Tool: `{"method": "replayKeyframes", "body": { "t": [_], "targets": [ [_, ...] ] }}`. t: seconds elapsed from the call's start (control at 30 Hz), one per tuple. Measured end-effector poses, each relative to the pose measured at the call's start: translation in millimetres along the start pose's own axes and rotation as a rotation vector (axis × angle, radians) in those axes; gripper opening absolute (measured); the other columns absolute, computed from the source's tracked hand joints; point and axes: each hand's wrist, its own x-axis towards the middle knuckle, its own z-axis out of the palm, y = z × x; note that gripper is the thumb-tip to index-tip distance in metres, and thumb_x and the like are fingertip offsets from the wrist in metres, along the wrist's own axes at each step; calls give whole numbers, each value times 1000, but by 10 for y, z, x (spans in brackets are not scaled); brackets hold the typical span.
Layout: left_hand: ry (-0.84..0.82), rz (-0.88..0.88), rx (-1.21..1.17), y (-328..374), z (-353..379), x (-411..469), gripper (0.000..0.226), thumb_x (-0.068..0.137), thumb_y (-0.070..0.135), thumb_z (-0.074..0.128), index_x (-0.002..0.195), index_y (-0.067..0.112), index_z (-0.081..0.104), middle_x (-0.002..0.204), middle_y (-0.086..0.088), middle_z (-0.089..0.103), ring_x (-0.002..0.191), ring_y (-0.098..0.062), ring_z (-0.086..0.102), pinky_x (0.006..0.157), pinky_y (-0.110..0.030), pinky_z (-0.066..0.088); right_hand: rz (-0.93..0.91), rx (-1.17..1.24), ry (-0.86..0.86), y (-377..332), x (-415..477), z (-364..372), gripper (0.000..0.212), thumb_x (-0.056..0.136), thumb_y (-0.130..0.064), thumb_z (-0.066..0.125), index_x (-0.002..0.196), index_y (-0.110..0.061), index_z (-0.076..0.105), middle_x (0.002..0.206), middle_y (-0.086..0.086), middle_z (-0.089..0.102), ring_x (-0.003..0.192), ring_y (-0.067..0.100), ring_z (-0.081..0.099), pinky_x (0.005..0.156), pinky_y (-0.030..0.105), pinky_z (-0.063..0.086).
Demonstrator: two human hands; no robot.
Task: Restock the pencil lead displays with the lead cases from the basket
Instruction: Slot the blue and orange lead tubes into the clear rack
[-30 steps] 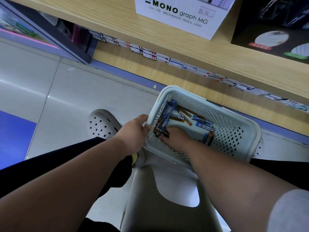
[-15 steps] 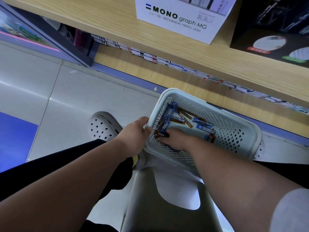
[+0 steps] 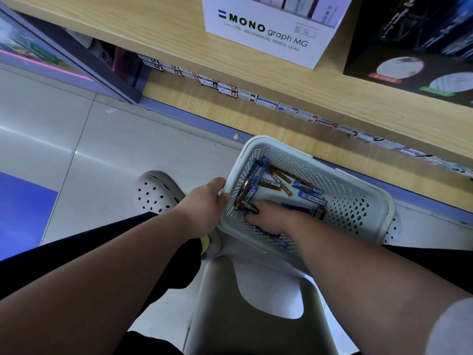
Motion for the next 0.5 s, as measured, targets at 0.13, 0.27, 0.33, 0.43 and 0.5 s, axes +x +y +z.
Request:
{"method": "replayKeyframes", "body": {
  "t": [0.13, 0.27, 0.33, 0.43, 0.5],
  "targets": [
    [-3, -10, 2, 11, -2, -3, 13, 104, 30, 43, 112, 23, 52, 89, -5, 63, 79, -24, 60, 77, -38, 50, -9, 4, 34, 26, -22, 38, 40, 101, -33, 54, 139, -21, 53, 134, 6, 60, 122, 25, 56, 102, 34, 44],
    [2, -9, 17, 26, 0, -17, 16, 104, 29, 43, 115, 20, 52, 91, -6, 64, 83, -26, 60, 79, -39, 50, -9, -8, 57, 48, -51, 50, 33, 100, -30, 56, 132, -19, 56, 121, 5, 62, 117, 25, 58, 96, 32, 45],
    [4, -9, 21, 22, 1, -20, 17, 104, 29, 43, 115, 20, 53, 93, -7, 65, 88, -27, 61, 81, -39, 50, -8, 16, 60, 72, -56, 37, 24, 100, -29, 58, 122, -21, 59, 107, 1, 63, 104, 22, 61, 87, 30, 47],
    [2, -10, 27, 18, 0, -16, 17, 104, 28, 44, 115, 19, 53, 93, -7, 65, 89, -27, 60, 82, -40, 49, 56, 116, 48, 104, -83, -8, 15, 96, -31, 63, 106, -21, 63, 97, 4, 70, 87, 19, 64, 78, 29, 53],
    [4, -6, 29, 21, -1, -18, 18, 104, 28, 44, 116, 19, 53, 94, -7, 65, 90, -27, 60, 82, -39, 49, 104, 207, 60, 148, -76, -42, 17, 92, -31, 65, 102, -18, 68, 98, 10, 73, 90, 27, 69, 87, 38, 56]
  ]
}}
